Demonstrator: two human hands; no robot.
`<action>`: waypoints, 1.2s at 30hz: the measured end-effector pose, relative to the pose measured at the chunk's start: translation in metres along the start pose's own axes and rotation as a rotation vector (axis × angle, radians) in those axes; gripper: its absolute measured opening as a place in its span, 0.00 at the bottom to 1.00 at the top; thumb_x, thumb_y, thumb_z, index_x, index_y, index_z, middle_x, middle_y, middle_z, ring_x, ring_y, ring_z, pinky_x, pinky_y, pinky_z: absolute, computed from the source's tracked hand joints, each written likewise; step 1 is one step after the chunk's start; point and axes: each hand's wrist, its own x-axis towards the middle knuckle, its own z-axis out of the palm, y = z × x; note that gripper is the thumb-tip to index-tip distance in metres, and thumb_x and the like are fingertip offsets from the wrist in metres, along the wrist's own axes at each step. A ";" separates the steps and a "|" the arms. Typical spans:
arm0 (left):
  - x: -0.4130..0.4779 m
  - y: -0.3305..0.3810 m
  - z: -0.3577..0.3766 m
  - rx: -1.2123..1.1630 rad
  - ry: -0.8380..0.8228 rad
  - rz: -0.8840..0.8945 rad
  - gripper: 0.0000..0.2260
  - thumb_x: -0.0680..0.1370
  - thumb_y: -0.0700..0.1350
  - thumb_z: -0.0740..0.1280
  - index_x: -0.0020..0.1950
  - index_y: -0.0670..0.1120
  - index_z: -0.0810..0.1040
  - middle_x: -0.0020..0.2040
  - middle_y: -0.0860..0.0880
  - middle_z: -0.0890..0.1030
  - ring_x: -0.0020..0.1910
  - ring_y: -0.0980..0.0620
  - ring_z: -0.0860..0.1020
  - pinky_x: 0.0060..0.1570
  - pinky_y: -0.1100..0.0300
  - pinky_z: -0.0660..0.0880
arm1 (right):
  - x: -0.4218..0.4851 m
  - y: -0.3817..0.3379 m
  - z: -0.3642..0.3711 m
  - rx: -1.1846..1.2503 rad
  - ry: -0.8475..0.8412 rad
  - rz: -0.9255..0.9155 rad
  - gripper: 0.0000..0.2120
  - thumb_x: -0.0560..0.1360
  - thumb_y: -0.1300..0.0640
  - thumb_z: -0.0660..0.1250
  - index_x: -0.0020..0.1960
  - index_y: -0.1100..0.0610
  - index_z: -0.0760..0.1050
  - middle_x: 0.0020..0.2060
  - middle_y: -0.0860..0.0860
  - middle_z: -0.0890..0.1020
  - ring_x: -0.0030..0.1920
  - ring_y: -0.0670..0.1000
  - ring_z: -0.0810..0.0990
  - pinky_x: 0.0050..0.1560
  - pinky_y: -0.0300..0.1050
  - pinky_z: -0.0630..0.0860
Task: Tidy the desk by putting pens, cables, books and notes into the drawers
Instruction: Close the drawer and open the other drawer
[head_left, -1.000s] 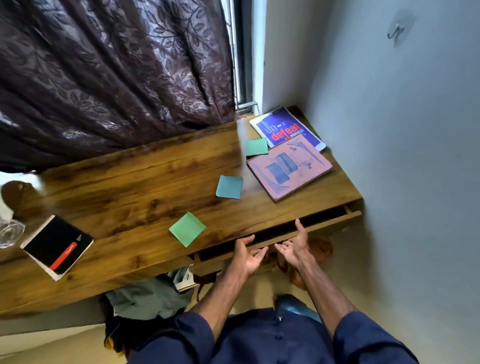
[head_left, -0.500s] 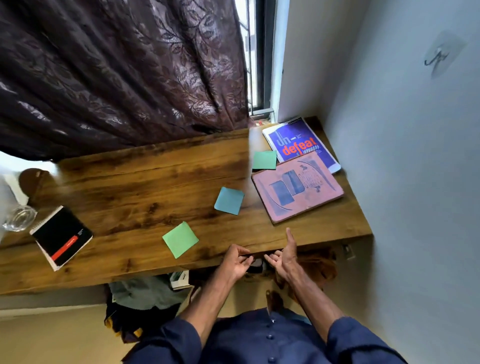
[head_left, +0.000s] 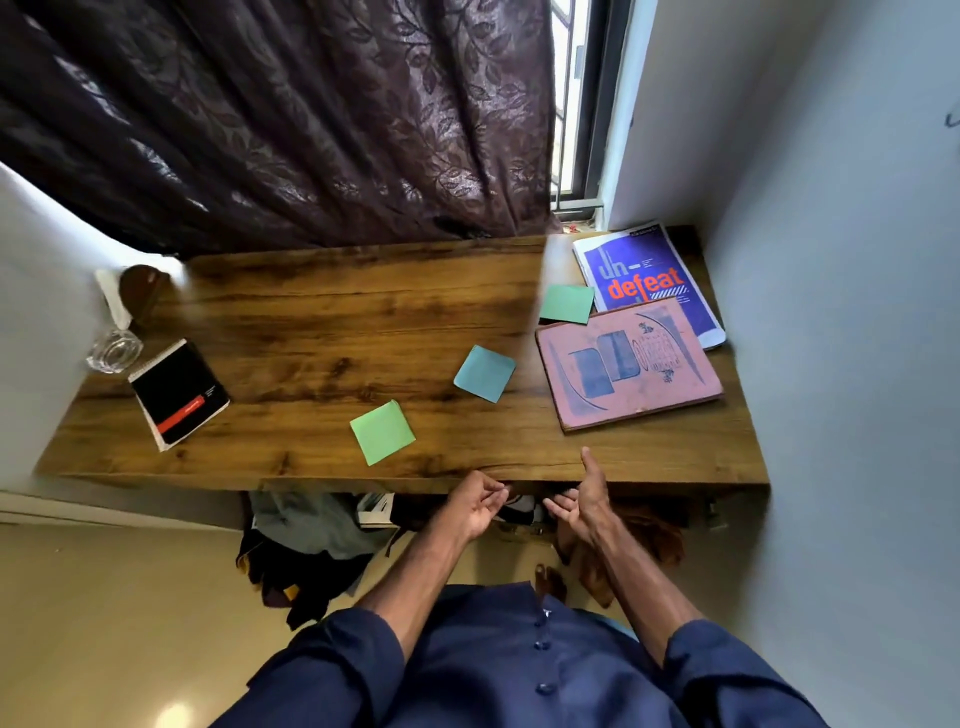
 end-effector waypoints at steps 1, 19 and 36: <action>-0.002 0.001 -0.002 0.004 -0.003 0.003 0.09 0.77 0.26 0.57 0.51 0.33 0.75 0.52 0.36 0.77 0.52 0.45 0.79 0.54 0.60 0.77 | 0.001 0.000 -0.001 -0.012 0.013 0.000 0.44 0.74 0.32 0.65 0.81 0.51 0.52 0.78 0.65 0.58 0.71 0.67 0.70 0.47 0.55 0.80; -0.006 0.055 -0.165 -0.069 0.042 0.154 0.19 0.78 0.25 0.58 0.64 0.39 0.75 0.50 0.45 0.83 0.46 0.48 0.82 0.43 0.57 0.79 | -0.025 0.095 0.086 0.029 -0.015 -0.036 0.21 0.79 0.53 0.65 0.67 0.64 0.75 0.64 0.60 0.78 0.57 0.58 0.79 0.52 0.51 0.79; 0.013 0.187 -0.500 -0.175 -0.018 0.047 0.09 0.83 0.43 0.63 0.50 0.38 0.78 0.39 0.43 0.83 0.43 0.46 0.80 0.43 0.57 0.78 | -0.094 0.336 0.306 0.035 -0.166 -0.003 0.26 0.82 0.50 0.61 0.68 0.71 0.69 0.49 0.59 0.80 0.50 0.59 0.80 0.51 0.48 0.75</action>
